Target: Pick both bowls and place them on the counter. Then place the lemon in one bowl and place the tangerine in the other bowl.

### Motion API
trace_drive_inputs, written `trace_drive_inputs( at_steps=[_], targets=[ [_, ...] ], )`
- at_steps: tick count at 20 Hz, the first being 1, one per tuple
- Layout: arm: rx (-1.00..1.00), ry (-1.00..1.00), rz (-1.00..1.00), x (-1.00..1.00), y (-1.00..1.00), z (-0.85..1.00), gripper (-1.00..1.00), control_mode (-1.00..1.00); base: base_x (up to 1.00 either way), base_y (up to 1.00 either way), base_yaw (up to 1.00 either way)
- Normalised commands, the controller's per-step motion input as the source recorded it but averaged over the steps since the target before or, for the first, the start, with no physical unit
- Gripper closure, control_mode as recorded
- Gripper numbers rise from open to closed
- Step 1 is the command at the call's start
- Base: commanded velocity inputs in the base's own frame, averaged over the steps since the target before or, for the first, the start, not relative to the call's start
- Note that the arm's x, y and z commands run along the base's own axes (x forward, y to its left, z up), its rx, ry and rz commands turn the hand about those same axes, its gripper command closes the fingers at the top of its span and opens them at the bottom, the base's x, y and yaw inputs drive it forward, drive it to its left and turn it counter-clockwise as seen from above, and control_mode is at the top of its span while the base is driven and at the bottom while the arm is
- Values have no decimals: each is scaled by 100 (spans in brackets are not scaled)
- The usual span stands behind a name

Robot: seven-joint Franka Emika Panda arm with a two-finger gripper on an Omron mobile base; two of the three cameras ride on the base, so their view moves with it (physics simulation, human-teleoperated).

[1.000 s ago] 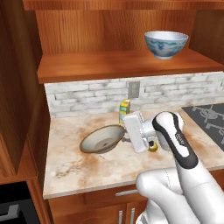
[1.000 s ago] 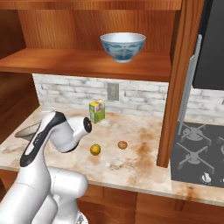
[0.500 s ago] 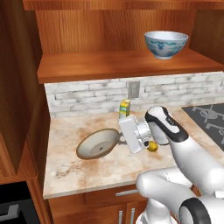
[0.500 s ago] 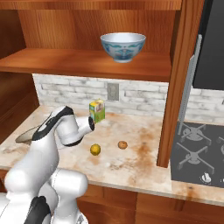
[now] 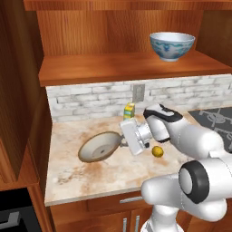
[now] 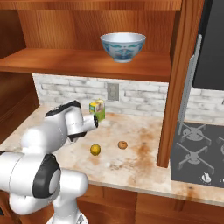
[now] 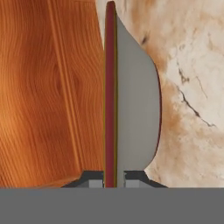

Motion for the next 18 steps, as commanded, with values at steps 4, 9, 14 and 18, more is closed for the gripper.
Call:
trace_drive_inputs(
  at_steps=[4, 9, 14, 18],
  targets=[
    [3, 0, 0, 37, 3, -24, 100, -100, 0, 0, 0],
    [0, -1, 0, 36, 9, -33, 100, -100, 0, 0, 0],
    [0, -4, 0, 39, 11, -32, 100, -100, 0, 0, 0],
    [1, 0, 0, 44, 5, -23, 100, -100, 0, 0, 0]
  ],
)
